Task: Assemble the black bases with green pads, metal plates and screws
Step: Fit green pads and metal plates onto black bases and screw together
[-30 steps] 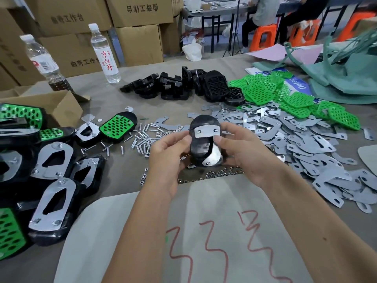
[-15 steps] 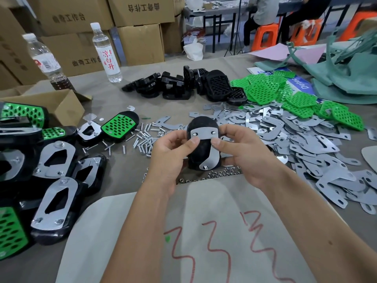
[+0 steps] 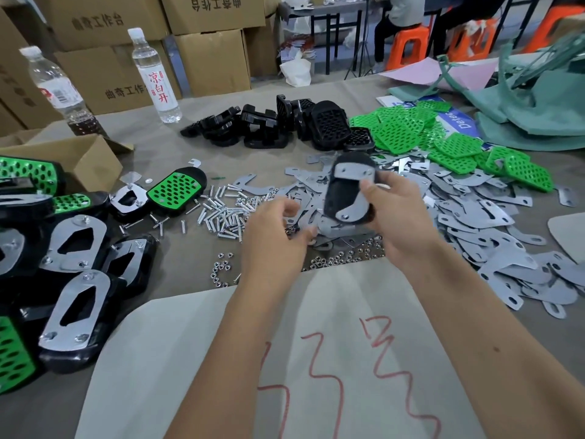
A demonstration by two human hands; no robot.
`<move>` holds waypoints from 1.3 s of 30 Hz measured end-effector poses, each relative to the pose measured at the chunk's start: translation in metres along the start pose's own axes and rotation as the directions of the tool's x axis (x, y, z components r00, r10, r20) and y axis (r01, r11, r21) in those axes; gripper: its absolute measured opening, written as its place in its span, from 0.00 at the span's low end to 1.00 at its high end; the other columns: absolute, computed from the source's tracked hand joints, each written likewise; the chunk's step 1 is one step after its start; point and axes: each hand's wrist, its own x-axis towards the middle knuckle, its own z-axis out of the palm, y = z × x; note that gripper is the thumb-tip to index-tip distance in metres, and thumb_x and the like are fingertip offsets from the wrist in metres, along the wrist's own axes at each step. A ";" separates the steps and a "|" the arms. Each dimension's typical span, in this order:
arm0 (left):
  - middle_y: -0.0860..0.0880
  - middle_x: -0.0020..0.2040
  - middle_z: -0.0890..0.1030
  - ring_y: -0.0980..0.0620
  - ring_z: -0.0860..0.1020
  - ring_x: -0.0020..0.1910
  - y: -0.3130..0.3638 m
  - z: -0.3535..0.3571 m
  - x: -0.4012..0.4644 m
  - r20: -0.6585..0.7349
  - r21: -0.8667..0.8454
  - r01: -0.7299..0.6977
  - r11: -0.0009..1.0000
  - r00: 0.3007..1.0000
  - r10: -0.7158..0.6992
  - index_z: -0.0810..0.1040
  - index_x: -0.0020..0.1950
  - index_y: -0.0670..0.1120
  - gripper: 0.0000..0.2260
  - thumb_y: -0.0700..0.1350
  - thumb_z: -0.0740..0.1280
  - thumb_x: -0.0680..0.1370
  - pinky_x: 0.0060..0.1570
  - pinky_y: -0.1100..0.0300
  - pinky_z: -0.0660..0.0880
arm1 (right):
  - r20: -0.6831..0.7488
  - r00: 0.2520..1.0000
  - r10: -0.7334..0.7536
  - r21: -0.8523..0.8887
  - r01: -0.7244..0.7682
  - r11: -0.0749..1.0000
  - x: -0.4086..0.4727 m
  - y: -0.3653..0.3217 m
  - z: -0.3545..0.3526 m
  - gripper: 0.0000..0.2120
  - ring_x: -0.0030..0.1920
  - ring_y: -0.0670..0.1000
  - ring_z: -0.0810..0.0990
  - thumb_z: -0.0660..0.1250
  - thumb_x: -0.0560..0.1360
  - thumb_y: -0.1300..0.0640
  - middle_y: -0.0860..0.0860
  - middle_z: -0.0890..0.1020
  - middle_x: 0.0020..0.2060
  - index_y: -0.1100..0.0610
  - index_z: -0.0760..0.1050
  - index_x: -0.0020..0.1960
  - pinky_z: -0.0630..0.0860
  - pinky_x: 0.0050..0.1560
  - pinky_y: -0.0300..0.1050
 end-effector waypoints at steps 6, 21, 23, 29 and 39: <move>0.56 0.62 0.70 0.53 0.62 0.62 0.004 0.009 -0.005 0.127 0.353 -0.223 0.909 0.974 0.189 0.80 0.61 0.60 0.16 0.57 0.77 0.74 0.60 0.59 0.62 | -0.226 0.974 -0.015 0.013 0.018 1.000 0.011 -0.002 -0.013 0.07 0.47 0.58 0.84 0.64 0.84 0.60 0.63 0.85 0.51 0.58 0.81 0.51 0.81 0.54 0.72; 0.55 0.49 0.75 0.51 0.69 0.53 0.037 0.037 0.000 0.199 0.418 -0.403 0.815 0.915 0.350 0.75 0.46 0.51 0.08 0.54 0.70 0.80 0.51 0.55 0.68 | -0.499 0.863 0.077 0.162 0.006 0.987 0.026 0.002 -0.028 0.04 0.36 0.49 0.72 0.65 0.84 0.56 0.49 0.75 0.39 0.56 0.75 0.53 0.70 0.39 0.42; 0.53 0.47 0.74 0.50 0.70 0.49 0.037 0.034 0.002 0.152 0.438 -0.369 0.820 0.929 0.337 0.74 0.47 0.49 0.08 0.51 0.66 0.83 0.46 0.57 0.65 | -0.482 0.873 0.068 0.154 0.008 0.988 0.024 0.001 -0.026 0.05 0.41 0.53 0.77 0.66 0.83 0.56 0.52 0.80 0.44 0.57 0.76 0.55 0.75 0.43 0.47; 0.50 0.39 0.82 0.46 0.84 0.38 0.017 0.001 0.009 -0.118 -0.127 0.097 0.987 0.987 -0.112 0.77 0.44 0.46 0.08 0.38 0.67 0.83 0.42 0.52 0.78 | -0.269 0.961 0.063 0.066 -0.047 0.997 0.013 -0.002 -0.009 0.07 0.52 0.62 0.85 0.68 0.82 0.56 0.61 0.85 0.55 0.56 0.78 0.59 0.81 0.57 0.70; 0.46 0.40 0.85 0.50 0.83 0.33 -0.001 -0.026 -0.002 0.219 -0.676 0.325 0.662 0.946 -0.241 0.85 0.39 0.48 0.13 0.36 0.70 0.81 0.30 0.61 0.80 | 0.147 0.987 -0.066 -0.171 0.091 0.981 -0.013 0.014 0.025 0.03 0.48 0.58 0.87 0.70 0.80 0.61 0.53 0.88 0.46 0.54 0.78 0.51 0.81 0.48 0.55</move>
